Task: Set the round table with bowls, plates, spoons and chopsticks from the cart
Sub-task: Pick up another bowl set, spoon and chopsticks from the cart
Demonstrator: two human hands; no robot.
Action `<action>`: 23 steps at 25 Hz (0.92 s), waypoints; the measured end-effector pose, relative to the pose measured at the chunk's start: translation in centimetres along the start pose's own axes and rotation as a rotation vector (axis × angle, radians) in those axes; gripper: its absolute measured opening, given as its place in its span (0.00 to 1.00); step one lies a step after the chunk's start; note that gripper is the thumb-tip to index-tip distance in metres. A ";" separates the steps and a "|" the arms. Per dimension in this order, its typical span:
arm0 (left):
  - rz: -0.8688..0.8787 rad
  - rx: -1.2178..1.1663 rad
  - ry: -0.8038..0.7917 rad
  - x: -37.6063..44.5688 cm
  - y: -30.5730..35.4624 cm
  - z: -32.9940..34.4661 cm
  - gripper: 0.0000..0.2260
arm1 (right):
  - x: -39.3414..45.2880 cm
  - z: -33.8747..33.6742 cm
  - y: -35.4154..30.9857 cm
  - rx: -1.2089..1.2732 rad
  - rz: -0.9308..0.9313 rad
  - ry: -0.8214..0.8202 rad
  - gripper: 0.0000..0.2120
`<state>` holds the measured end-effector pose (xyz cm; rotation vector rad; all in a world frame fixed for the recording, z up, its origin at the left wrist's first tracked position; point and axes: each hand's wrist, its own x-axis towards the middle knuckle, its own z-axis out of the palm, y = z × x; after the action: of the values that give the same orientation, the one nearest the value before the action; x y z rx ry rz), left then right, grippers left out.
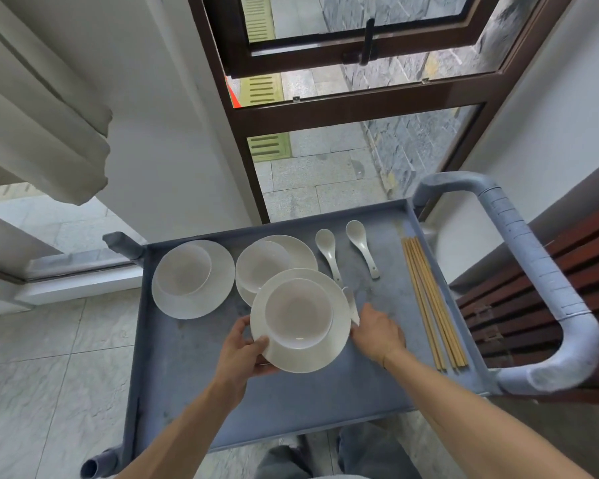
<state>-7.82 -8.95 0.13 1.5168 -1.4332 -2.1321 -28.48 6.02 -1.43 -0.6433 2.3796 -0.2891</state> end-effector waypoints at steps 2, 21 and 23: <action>0.003 -0.003 -0.004 0.2 0.0 0.5 0.17 | 0.2 -0.8 1.2 0.067 -0.038 0.041 0.06; 0.072 0.044 -0.067 1.2 1.5 4.7 0.17 | -0.5 -3.7 8.6 -0.080 0.247 0.398 0.08; 0.073 0.041 -0.066 1.1 1.5 4.5 0.16 | -0.4 -3.8 8.2 -0.120 0.245 0.372 0.08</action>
<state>-12.47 -7.69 0.72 1.3968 -1.5380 -2.1415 -33.73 13.36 -1.28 -0.3678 2.8175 -0.1705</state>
